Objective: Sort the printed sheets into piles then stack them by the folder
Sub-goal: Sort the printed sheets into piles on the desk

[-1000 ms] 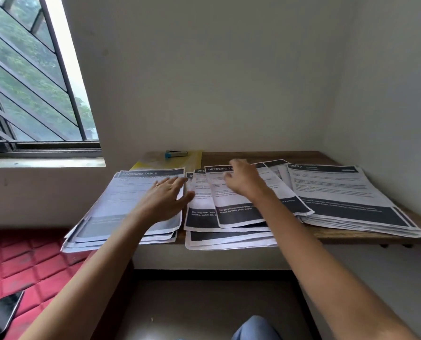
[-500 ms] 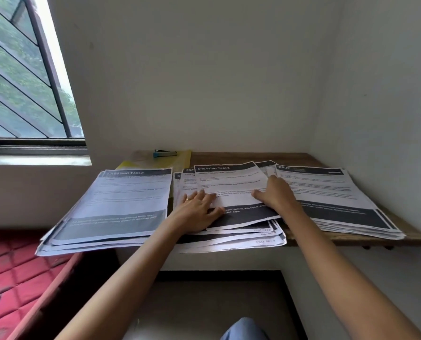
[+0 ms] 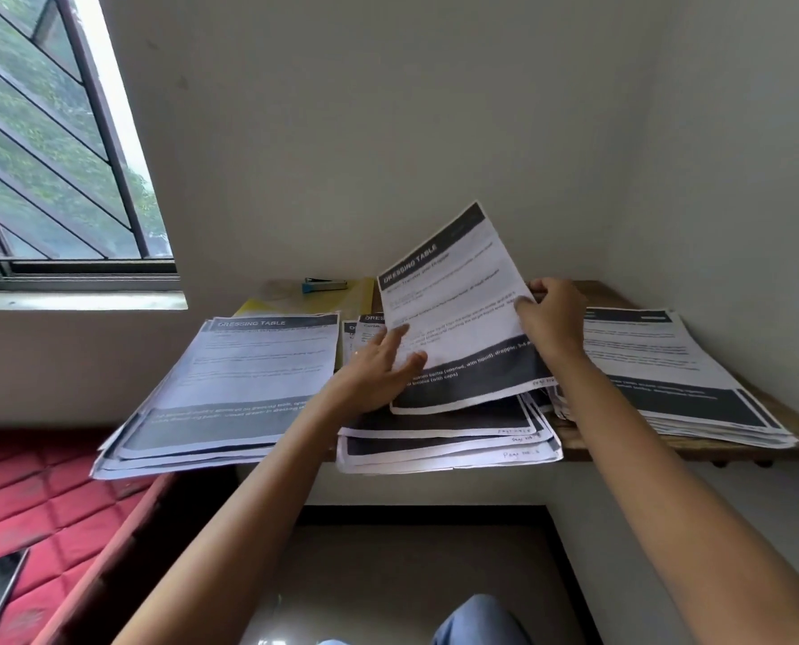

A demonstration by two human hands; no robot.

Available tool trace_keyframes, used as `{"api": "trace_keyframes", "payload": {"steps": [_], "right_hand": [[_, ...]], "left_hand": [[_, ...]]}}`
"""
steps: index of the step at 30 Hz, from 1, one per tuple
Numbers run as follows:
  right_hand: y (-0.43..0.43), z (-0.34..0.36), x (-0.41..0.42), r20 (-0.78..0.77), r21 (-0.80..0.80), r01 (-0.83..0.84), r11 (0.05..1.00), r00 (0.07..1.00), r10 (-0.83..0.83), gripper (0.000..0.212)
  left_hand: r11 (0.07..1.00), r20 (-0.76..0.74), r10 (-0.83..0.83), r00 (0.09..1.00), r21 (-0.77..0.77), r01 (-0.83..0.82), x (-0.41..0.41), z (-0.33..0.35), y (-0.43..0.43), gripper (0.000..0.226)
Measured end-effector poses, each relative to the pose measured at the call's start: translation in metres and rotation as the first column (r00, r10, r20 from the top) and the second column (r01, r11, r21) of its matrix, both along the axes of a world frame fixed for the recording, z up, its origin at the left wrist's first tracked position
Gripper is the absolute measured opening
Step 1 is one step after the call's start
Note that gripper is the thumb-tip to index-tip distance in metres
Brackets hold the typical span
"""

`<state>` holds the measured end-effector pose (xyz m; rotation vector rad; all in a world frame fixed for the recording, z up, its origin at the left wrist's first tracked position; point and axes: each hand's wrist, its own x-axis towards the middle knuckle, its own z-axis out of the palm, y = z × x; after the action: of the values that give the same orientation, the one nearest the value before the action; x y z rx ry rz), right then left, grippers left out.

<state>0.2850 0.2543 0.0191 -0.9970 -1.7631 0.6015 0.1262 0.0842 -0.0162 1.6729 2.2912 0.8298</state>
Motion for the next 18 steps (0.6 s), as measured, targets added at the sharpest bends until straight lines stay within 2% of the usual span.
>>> {"api": "trace_keyframes", "payload": {"steps": [5, 9, 13, 15, 18], "right_hand": [[-0.011, 0.021, -0.02, -0.202, -0.172, -0.131, 0.976, 0.975, 0.095, 0.015], [-0.028, 0.02, -0.055, -0.259, -0.246, -0.229, 0.942, 0.952, 0.164, 0.012], [-0.068, 0.009, -0.088, -0.121, -0.176, -0.262, 0.949, 0.962, 0.244, 0.017], [-0.089, 0.001, -0.104, 0.022, -0.033, -0.28, 0.959, 0.959, 0.281, 0.025], [-0.116, -0.013, -0.123, 0.21, 0.166, -0.375, 0.912, 0.917, 0.338, 0.043]], "left_hand": [[0.968, 0.059, 0.147, 0.987, 0.196, -0.156, -0.017, 0.033, -0.013, 0.066], [0.931, 0.104, 0.277, 0.955, 0.216, -0.294, -0.038, 0.045, -0.033, 0.067], [0.897, 0.008, 0.39, 0.921, 0.222, -0.382, -0.056, 0.045, -0.065, 0.071], [0.878, -0.038, 0.43, 0.902, 0.248, -0.408, -0.063, 0.042, -0.082, 0.069], [0.85, -0.059, 0.475, 0.878, 0.287, -0.441, -0.074, 0.035, -0.105, 0.068]]}}
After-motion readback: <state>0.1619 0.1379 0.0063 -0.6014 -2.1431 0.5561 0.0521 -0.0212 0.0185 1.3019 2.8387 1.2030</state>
